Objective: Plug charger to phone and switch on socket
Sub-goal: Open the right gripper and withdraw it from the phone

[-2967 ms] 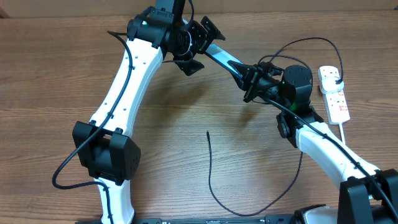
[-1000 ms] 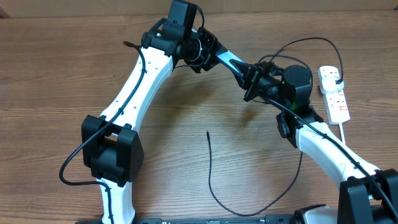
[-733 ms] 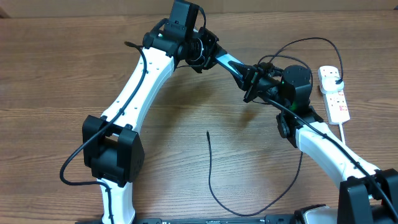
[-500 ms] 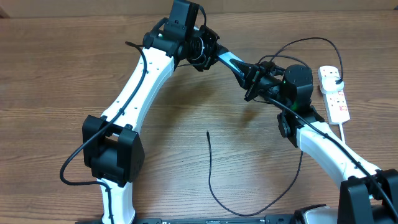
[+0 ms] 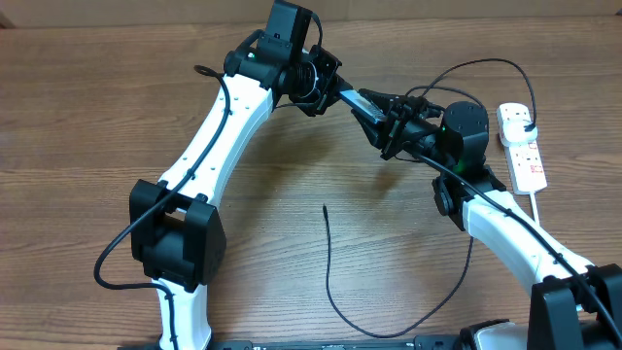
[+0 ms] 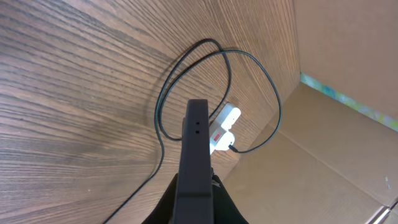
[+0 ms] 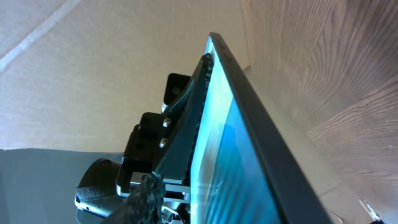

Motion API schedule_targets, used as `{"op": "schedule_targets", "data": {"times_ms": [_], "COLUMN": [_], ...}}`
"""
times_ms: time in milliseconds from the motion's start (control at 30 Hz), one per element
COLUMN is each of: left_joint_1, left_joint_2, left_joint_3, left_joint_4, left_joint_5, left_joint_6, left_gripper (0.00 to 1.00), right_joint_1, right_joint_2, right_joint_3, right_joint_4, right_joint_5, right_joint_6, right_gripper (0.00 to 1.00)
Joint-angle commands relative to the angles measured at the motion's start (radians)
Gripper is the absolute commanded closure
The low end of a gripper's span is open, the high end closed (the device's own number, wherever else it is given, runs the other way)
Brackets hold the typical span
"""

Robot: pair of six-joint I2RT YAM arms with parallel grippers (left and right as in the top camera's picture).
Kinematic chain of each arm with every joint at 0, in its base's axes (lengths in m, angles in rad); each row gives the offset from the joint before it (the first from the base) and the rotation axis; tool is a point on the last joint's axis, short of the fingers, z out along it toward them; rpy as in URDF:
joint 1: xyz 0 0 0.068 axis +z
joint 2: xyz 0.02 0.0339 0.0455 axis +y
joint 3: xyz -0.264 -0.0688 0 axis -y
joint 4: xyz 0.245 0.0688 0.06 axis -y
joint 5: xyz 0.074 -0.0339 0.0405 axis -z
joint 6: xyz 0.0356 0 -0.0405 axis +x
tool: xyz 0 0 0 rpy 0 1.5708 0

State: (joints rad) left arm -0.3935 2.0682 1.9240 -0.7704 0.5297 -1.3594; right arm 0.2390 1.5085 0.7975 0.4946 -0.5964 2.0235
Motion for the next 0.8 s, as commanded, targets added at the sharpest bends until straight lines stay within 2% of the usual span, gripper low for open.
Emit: {"op": "schedule_targets", "data": {"times_ms": [0, 100, 200, 267, 300, 333, 367, 433, 633, 700, 767], "left_joint_1": [-0.005, 0.014, 0.052, 0.087, 0.117, 0.139, 0.155, 0.204, 0.311, 0.330, 0.341], "left_joint_2": [-0.028, -0.028, -0.028, -0.028, -0.028, -0.028, -0.028, -0.028, -0.028, -0.028, -0.028], "left_joint_3": [0.002, 0.002, 0.002, 0.002, 0.002, 0.002, 0.002, 0.002, 0.002, 0.002, 0.002], "left_joint_4": [0.003, 0.001, -0.002, -0.021, -0.042, -0.047, -0.048, -0.046, -0.057, -0.074, -0.093], "left_joint_5": [-0.017, -0.017, -0.014, -0.005, 0.017, 0.037, 0.057, 0.132, 0.404, 0.465, 0.515], "left_joint_6": [0.021, 0.023, 0.066, 0.097, 0.116, 0.138, 0.160, 0.243, 0.610, 0.704, 0.811], "left_gripper": [0.96, 0.96, 0.96, 0.96, 0.96, 0.96, 0.96, 0.96, 0.96, 0.96, 0.96], "right_joint_1": [0.002, 0.002, 0.002, 0.001, 0.001, 0.001, 0.001, 0.001, 0.001, 0.001, 0.001], "right_joint_2": [-0.009, -0.009, -0.009, -0.009, -0.009, -0.009, -0.009, -0.009, -0.009, -0.009, -0.010], "right_joint_3": [0.023, 0.023, 0.023, 0.023, 0.023, 0.023, 0.023, 0.023, 0.023, 0.023, 0.023], "right_joint_4": [0.013, 0.013, 0.013, 0.013, 0.013, 0.013, 0.013, 0.013, 0.012, 0.008, 0.013], "right_joint_5": [-0.008, -0.008, -0.013, -0.031, -0.037, -0.043, -0.052, -0.078, -0.158, -0.175, -0.213], "right_joint_6": [0.138, 0.138, 0.092, -0.014, -0.072, -0.112, -0.150, -0.271, -0.596, -0.632, -0.730], "right_gripper": [0.60, 0.54, 0.42, 0.23, 0.11, 0.03, 0.00, 0.00, 0.00, 0.00, 0.00]}}
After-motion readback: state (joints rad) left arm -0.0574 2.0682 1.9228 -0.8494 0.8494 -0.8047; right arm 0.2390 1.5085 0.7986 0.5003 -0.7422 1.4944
